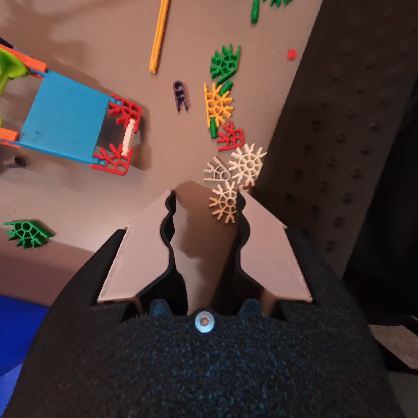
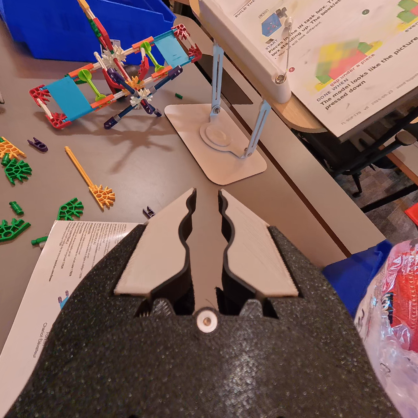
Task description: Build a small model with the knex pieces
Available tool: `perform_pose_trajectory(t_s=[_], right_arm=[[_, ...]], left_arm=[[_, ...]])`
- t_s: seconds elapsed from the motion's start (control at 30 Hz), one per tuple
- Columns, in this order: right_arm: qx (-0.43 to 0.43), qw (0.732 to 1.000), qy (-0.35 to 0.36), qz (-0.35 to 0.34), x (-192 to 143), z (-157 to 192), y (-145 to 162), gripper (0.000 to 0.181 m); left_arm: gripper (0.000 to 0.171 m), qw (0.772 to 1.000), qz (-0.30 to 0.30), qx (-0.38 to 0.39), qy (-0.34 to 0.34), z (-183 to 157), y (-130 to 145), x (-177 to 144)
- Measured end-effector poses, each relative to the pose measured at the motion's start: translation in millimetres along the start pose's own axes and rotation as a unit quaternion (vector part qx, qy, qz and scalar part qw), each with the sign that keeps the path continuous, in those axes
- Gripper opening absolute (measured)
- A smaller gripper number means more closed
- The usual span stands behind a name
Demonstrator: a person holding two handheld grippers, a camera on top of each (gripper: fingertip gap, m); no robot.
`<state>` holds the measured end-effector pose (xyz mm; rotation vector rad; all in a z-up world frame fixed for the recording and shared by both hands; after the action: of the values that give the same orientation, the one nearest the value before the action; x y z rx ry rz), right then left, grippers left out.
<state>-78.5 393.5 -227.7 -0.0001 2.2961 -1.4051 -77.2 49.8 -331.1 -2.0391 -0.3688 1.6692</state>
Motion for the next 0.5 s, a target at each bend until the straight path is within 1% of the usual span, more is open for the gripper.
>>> perform_pose_trajectory(t_s=[0.13,0.23,0.3,0.33,0.4,0.47,0.5], right_arm=[[0.000,1.000,0.000,0.003,1,0,2,0.019],[0.000,1.000,0.002,0.003,1,-1,3,0.019],[0.002,1.000,0.003,0.003,1,-1,3,0.019],[0.002,1.000,0.003,0.003,1,-2,4,0.019],[0.003,1.000,0.005,0.005,2,-3,5,0.019],[0.006,1.000,0.006,0.007,3,-4,7,0.019],[0.007,1.000,0.007,0.009,3,-4,9,0.019]], left_arm=[[0.054,1.000,-0.007,-0.003,-0.005,4,0,1],[0.045,0.999,-0.011,-0.011,-0.043,16,2,-4],[0.045,0.998,-0.010,-0.017,-0.065,24,3,-8],[0.046,0.998,-0.012,-0.018,-0.064,25,3,-9],[0.049,0.998,-0.037,-0.014,-0.038,17,-7,-10],[0.057,0.998,-0.067,-0.005,-0.014,8,-21,-10],[0.061,0.997,-0.070,0.000,-0.007,5,-25,-8]])
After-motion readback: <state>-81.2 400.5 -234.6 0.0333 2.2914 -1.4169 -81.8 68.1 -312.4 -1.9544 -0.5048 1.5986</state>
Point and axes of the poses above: each gripper's, where its closed fingertips meet, x out along the fingers, y out of its underside, z = x × y across the jaws, the point moved 3 cm from there along -x, back along the fingers, and after that the axes turned 7 degrees about y, right-handed, at the moved point
